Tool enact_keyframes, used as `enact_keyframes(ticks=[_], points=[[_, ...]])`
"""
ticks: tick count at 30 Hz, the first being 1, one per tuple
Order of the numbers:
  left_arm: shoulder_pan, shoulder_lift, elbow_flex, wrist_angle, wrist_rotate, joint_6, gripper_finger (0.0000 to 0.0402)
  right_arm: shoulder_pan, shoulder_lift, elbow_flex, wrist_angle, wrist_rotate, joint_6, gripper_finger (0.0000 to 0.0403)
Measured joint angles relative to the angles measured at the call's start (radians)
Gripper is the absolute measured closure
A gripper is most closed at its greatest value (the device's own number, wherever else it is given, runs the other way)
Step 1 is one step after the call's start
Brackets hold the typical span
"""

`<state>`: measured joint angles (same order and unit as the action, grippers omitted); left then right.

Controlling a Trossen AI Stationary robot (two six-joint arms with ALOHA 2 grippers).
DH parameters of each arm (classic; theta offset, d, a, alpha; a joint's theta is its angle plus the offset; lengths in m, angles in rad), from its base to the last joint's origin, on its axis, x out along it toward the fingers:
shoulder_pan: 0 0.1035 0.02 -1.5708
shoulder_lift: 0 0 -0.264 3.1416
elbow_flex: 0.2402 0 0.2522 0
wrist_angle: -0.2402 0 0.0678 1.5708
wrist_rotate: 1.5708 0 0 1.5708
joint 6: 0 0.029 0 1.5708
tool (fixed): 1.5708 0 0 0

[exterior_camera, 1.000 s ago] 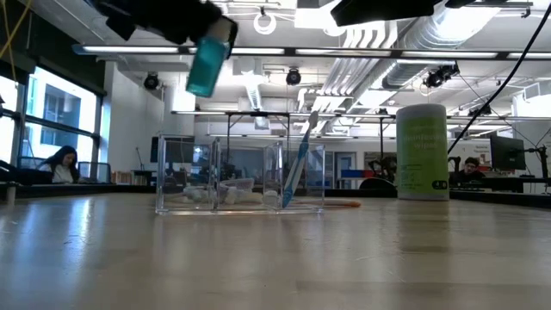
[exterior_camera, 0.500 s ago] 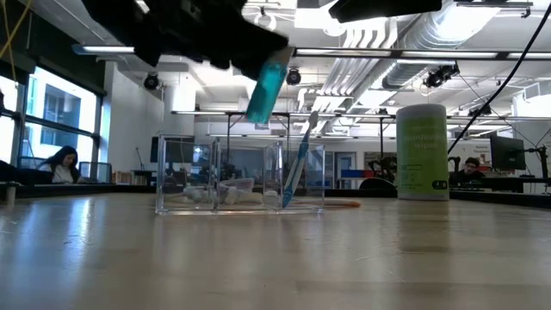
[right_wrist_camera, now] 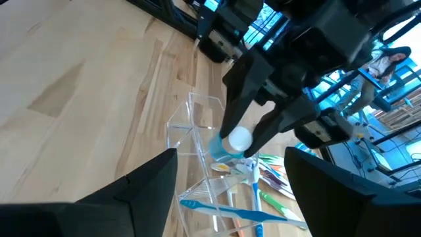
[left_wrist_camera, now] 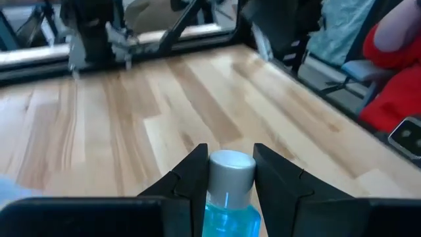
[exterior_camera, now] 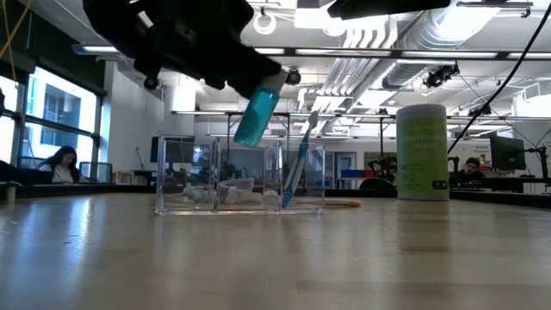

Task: Pick & Place toothbrushing station
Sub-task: Put the blue mouthwash into the transparent organizer, then put the violet toothbrush into the transparent organizer

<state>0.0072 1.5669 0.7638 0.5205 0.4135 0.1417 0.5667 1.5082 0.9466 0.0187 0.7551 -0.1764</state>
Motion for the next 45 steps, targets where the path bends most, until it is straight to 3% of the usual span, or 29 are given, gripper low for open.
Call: enact_keyframes(ticks=[9, 32, 38, 45], points=[[0.02, 0.0, -0.007, 0.007, 0.013, 0.014, 0.0283, 0.0, 0.0, 0.0, 0.0, 0.0, 0.0, 0.013], [0.026, -0.01, -0.008, 0.004, 0.013, -0.025, 0.0279, 0.0, 0.0, 0.0, 0.0, 0.0, 0.0, 0.013], [0.038, -0.112, -0.008, -0.031, 0.102, -0.05, 0.0279, 0.0, 0.0, 0.0, -0.004, 0.001, 0.0, 0.013], [0.05, -0.315, -0.008, -0.302, 0.137, -0.093, 0.0279, 0.0, 0.0, 0.0, -0.007, 0.001, 0.0, 0.013]])
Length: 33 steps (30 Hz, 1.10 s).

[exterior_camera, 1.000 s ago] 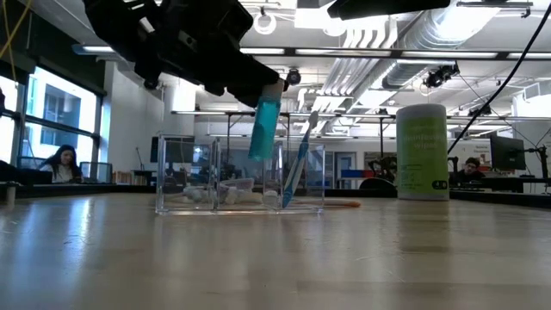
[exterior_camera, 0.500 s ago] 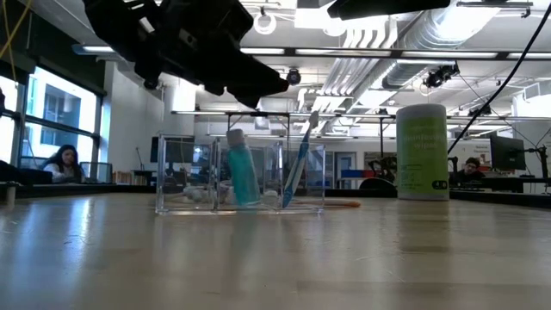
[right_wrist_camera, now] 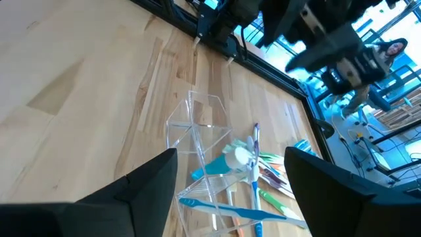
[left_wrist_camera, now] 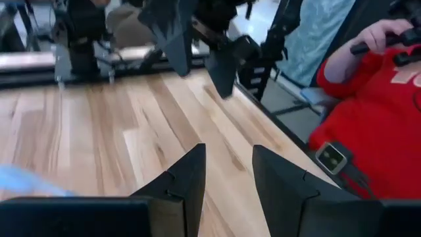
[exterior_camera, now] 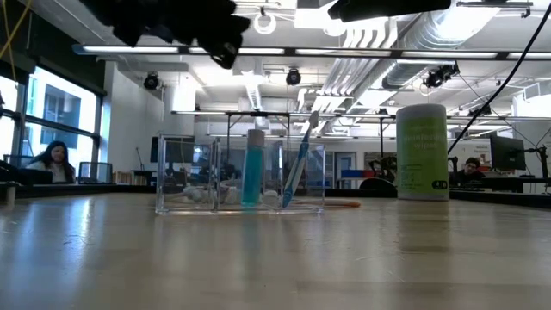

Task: Pick & Place toothbrushing station
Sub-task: Put the violet toothbrush into the transparent organizer

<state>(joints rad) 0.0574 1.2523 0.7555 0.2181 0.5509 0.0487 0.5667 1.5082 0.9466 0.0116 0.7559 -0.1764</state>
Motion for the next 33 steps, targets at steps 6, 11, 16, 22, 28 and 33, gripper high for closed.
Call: enact_keyframes(ticks=[6, 11, 16, 22, 28, 33], points=[[0.048, -0.122, 0.0, -0.33, -0.012, -0.011, 0.0279, 0.0, 0.0, 0.0, -0.001, 0.0, 0.024, 0.013], [0.112, -0.136, 0.0, -0.565, -0.069, 0.104, 0.0279, 0.0, 0.0, 0.0, 0.0, 0.0, 0.024, 0.013], [0.161, -0.1, 0.0, -0.618, -0.101, 0.253, 0.0279, 0.0, 0.0, 0.0, -0.001, 0.0, 0.026, 0.013], [0.176, -0.064, 0.0, -0.584, -0.102, 0.214, 0.0279, 0.0, 0.0, 0.0, -0.006, 0.0, 0.026, 0.013], [0.158, -0.029, 0.0, -0.494, -0.113, 0.127, 0.0279, 0.0, 0.0, 0.0, -0.006, 0.0, 0.025, 0.013], [0.137, 0.021, 0.001, -0.486, -0.352, 0.145, 0.0279, 0.0, 0.0, 0.0, -0.003, 0.0, 0.025, 0.013]])
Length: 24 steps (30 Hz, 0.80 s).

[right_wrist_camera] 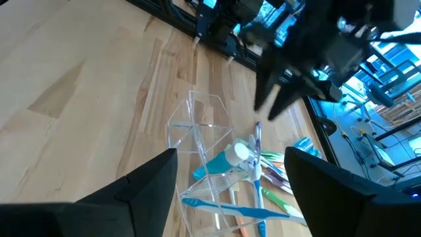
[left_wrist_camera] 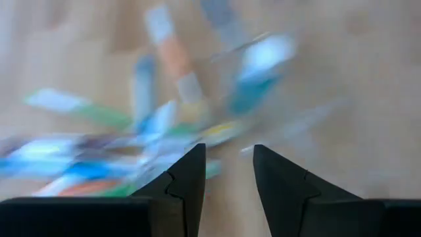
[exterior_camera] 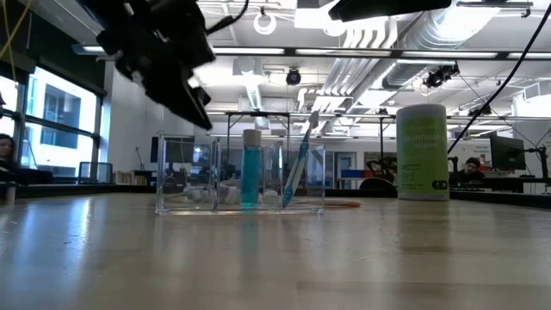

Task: Pick & Place toothbrushing station
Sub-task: Put the violet toothbrush into the transparent organizer

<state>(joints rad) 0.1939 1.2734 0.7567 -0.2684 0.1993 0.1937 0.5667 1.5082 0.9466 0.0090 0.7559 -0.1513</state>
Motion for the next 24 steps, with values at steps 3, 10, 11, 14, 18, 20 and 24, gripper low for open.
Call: enact_keyframes(ticks=[3, 10, 11, 14, 18, 20, 24], points=[[-0.002, 0.043, 0.0, 0.015, -0.204, 0.001, 0.0279, 0.0, 0.0, 0.0, 0.002, 0.0, 0.0, 0.013], [-0.002, 0.118, 0.0, 0.07, -0.317, 0.084, 0.0279, 0.0, 0.0, 0.0, 0.0, 0.0, -0.003, 0.013], [-0.002, 0.131, 0.0, 0.083, -0.303, 0.095, 0.0279, 0.0, 0.0, 0.0, -0.001, 0.0, -0.003, 0.013], [-0.008, 0.174, 0.0, 0.126, -0.259, 0.125, 0.0279, 0.0, 0.0, 0.0, -0.004, 0.0, -0.003, 0.013], [-0.01, 0.226, 0.0, 0.177, -0.257, 0.151, 0.0279, 0.0, 0.0, 0.0, -0.004, 0.0, -0.003, 0.013], [-0.01, 0.248, 0.0, 0.195, -0.257, 0.13, 0.0279, 0.0, 0.0, 0.0, -0.004, 0.0, -0.003, 0.013], [-0.009, 0.28, 0.0, 0.228, -0.257, 0.094, 0.0279, 0.0, 0.0, 0.0, -0.005, 0.0, -0.002, 0.013]])
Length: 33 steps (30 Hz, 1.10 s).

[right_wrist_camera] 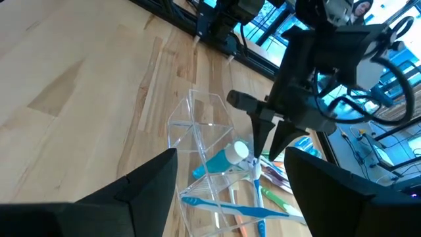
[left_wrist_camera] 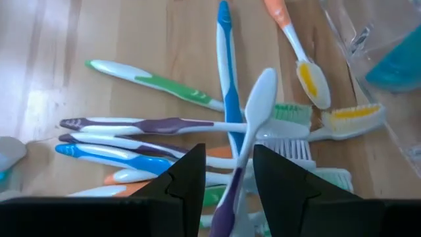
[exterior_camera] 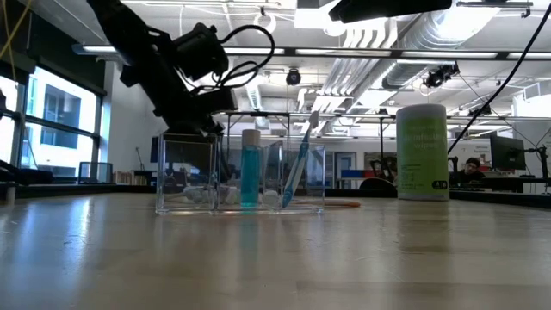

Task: Pick & Place toothbrushing station
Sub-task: Put the violet toothbrush into the transparent organizer

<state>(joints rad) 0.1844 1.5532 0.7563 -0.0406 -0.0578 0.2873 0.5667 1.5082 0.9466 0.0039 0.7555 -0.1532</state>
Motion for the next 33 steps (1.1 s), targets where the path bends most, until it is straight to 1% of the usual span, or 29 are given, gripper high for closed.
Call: enact_keyframes(ticks=[3, 7, 10, 13, 16, 18, 19, 23, 26, 31, 33], points=[[0.0, 0.011, 0.0, 0.004, -0.001, 0.011, 0.0279, 0.0, 0.0, 0.0, 0.0, 0.0, 0.0, 0.013], [0.0, 0.022, 0.0, 0.004, -0.001, -0.021, 0.028, 0.0, 0.0, 0.0, -0.001, 0.0, 0.001, 0.013], [0.0, 0.03, 0.0, 0.004, -0.002, -0.009, 0.0291, 0.0, 0.0, 0.0, -0.001, 0.0, 0.002, 0.013], [0.0, 0.032, 0.001, 0.003, -0.008, 0.001, 0.0318, 0.0, 0.0, 0.0, -0.001, 0.0, 0.002, 0.013], [0.0, 0.032, 0.001, 0.0, -0.048, -0.008, 0.0357, 0.0, 0.0, 0.0, -0.001, 0.0, 0.002, 0.013], [0.0, 0.033, 0.001, -0.001, -0.055, -0.012, 0.0384, 0.0, 0.0, 0.0, -0.001, 0.0, 0.002, 0.013], [0.0, 0.033, 0.001, -0.002, -0.056, -0.012, 0.0389, 0.0, 0.0, 0.0, -0.001, 0.0, 0.002, 0.013], [0.0, 0.033, 0.0, -0.002, -0.056, 0.015, 0.0392, 0.0, 0.0, 0.0, -0.001, 0.0, 0.002, 0.013], [-0.008, 0.033, 0.0, 0.001, -0.061, 0.007, 0.0394, 0.0, 0.0, 0.0, -0.001, 0.0, 0.002, 0.013], [-0.045, 0.023, 0.0, 0.008, -0.15, 0.003, 0.0395, -0.006, 0.0, 0.0, -0.001, -0.001, 0.0, 0.013], [-0.061, 0.014, -0.001, 0.007, -0.163, 0.003, 0.0395, -0.014, 0.0, 0.0, 0.001, 0.0, 0.001, 0.013]])
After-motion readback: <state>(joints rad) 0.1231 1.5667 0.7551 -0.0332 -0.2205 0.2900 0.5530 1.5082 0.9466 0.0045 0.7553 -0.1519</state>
